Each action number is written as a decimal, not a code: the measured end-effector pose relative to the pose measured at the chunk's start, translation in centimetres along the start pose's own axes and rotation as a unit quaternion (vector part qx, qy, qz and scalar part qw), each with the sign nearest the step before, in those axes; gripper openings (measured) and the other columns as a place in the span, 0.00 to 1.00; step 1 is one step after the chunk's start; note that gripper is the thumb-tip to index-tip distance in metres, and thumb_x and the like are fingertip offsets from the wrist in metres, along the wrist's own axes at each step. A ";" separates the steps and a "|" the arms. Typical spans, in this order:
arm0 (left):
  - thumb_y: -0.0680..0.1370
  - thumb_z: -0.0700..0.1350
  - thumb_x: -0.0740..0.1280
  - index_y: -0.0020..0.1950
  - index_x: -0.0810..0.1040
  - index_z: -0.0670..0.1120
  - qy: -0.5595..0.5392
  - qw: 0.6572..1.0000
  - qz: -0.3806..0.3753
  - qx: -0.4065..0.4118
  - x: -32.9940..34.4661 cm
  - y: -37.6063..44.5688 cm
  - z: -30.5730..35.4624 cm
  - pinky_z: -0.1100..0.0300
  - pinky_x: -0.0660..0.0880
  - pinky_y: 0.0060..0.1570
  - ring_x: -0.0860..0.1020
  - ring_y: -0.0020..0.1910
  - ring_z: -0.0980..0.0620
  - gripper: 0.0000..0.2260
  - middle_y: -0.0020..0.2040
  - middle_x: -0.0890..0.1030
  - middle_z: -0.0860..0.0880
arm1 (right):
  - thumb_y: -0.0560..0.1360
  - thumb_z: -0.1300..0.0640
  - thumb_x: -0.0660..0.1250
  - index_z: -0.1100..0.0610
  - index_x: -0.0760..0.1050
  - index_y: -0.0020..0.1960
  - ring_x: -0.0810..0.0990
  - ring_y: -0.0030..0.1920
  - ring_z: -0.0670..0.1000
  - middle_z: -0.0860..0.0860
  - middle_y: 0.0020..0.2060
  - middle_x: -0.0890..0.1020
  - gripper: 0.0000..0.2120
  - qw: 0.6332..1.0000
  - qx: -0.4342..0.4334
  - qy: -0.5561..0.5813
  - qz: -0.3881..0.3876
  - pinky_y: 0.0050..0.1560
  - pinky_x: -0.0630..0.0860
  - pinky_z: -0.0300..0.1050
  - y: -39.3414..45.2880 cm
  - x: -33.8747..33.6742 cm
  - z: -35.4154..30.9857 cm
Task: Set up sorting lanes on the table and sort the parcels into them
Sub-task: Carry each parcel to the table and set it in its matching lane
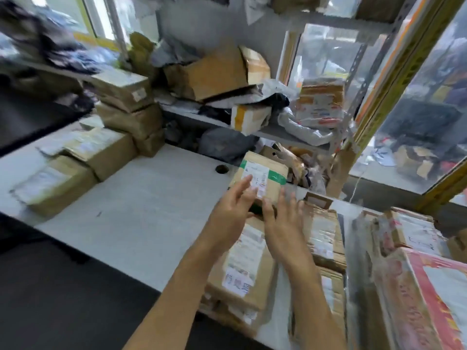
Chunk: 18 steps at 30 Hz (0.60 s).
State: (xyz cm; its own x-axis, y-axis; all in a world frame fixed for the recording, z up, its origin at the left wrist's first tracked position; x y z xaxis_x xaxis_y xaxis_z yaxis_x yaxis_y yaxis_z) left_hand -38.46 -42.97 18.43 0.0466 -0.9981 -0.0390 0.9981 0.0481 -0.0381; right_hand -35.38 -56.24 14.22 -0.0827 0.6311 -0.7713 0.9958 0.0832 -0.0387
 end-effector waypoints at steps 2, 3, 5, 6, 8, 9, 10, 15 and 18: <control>0.82 0.59 0.60 0.77 0.66 0.56 0.078 0.991 0.097 0.040 -8.0 -1.6 0.5 0.60 0.68 0.68 0.71 0.71 0.60 0.24 0.71 0.72 0.61 | 0.70 0.25 0.25 0.47 0.42 0.84 0.30 0.81 0.55 0.50 0.82 0.34 0.48 0.999 -0.019 -0.035 0.002 0.81 0.36 0.58 -0.5 3.6 -5.8; 0.82 0.60 0.59 0.77 0.65 0.57 0.120 0.981 0.148 0.045 -11.9 -2.5 0.1 0.59 0.65 0.70 0.67 0.74 0.58 0.24 0.74 0.69 0.58 | 0.73 0.27 0.27 0.46 0.42 0.84 0.30 0.80 0.55 0.50 0.81 0.34 0.44 0.998 -0.028 -0.048 -0.008 0.81 0.35 0.57 -1.0 5.6 -8.7; 0.79 0.65 0.55 0.78 0.62 0.58 0.209 0.950 0.231 0.020 -20.0 -4.7 -1.0 0.51 0.55 0.76 0.61 0.77 0.56 0.29 0.79 0.63 0.56 | 0.81 0.32 0.37 0.45 0.39 0.84 0.29 0.80 0.53 0.49 0.81 0.33 0.35 0.997 -0.042 -0.049 -0.044 0.80 0.33 0.54 -2.3 10.1 -14.7; 0.77 0.67 0.53 0.79 0.60 0.58 0.246 0.934 0.258 -0.001 -23.1 -5.6 -1.5 0.48 0.50 0.76 0.57 0.79 0.55 0.31 0.80 0.59 0.56 | 0.82 0.33 0.40 0.46 0.38 0.83 0.29 0.80 0.53 0.50 0.81 0.32 0.34 0.995 -0.053 -0.052 -0.060 0.79 0.32 0.53 -2.7 12.0 -17.0; 0.74 0.71 0.48 0.80 0.56 0.59 0.296 0.902 0.311 -0.040 -29.7 -7.8 -2.8 0.45 0.43 0.75 0.48 0.80 0.55 0.36 0.82 0.52 0.56 | 0.83 0.34 0.42 0.46 0.38 0.83 0.29 0.80 0.54 0.51 0.81 0.33 0.34 0.990 -0.085 -0.067 -0.088 0.79 0.33 0.54 -3.4 16.4 -21.9; 0.72 0.73 0.45 0.81 0.55 0.60 0.315 0.887 0.332 -0.054 -32.9 -9.1 -3.5 0.45 0.42 0.76 0.45 0.81 0.56 0.38 0.82 0.49 0.55 | 0.83 0.34 0.42 0.46 0.37 0.83 0.29 0.80 0.54 0.51 0.81 0.33 0.34 0.987 -0.101 -0.077 -0.102 0.80 0.33 0.55 -3.6 18.9 -24.0; 0.71 0.74 0.43 0.81 0.53 0.60 0.333 0.874 0.348 -0.067 -35.6 -10.2 -4.2 0.45 0.41 0.76 0.42 0.80 0.56 0.40 0.82 0.46 0.55 | 0.83 0.33 0.41 0.46 0.36 0.83 0.28 0.80 0.55 0.51 0.81 0.32 0.34 0.983 -0.115 -0.087 -0.113 0.80 0.33 0.56 -3.9 20.8 -26.0; 0.77 0.71 0.48 0.80 0.52 0.64 0.321 0.850 0.399 -0.123 -46.2 -14.4 -7.9 0.44 0.42 0.76 0.39 0.80 0.57 0.32 0.82 0.41 0.59 | 0.82 0.32 0.41 0.44 0.32 0.82 0.26 0.78 0.56 0.50 0.80 0.29 0.35 0.964 -0.166 -0.129 -0.163 0.80 0.33 0.58 -4.5 29.1 -32.9; 0.82 0.64 0.52 0.80 0.53 0.64 0.282 0.858 0.401 -0.154 -49.9 -15.1 -9.8 0.41 0.41 0.76 0.37 0.79 0.58 0.26 0.81 0.40 0.61 | 0.82 0.33 0.41 0.45 0.32 0.82 0.25 0.78 0.58 0.51 0.80 0.29 0.35 0.953 -0.175 -0.155 -0.192 0.79 0.32 0.59 -3.7 33.0 -35.4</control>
State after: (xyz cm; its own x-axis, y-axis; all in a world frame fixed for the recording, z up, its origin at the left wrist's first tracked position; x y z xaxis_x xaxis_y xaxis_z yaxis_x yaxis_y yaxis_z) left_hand -56.28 6.47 11.14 0.6000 -0.4671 -0.6495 0.5918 0.8054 -0.0326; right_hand -43.23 -8.41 11.46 -0.3687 0.2486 -0.8957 0.8158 0.5483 -0.1837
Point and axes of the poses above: each hand's wrist, its own y-axis towards the middle knuckle, its own x-axis out of the palm, z = x × y, the point moved 5 cm from there along y, towards the middle knuckle
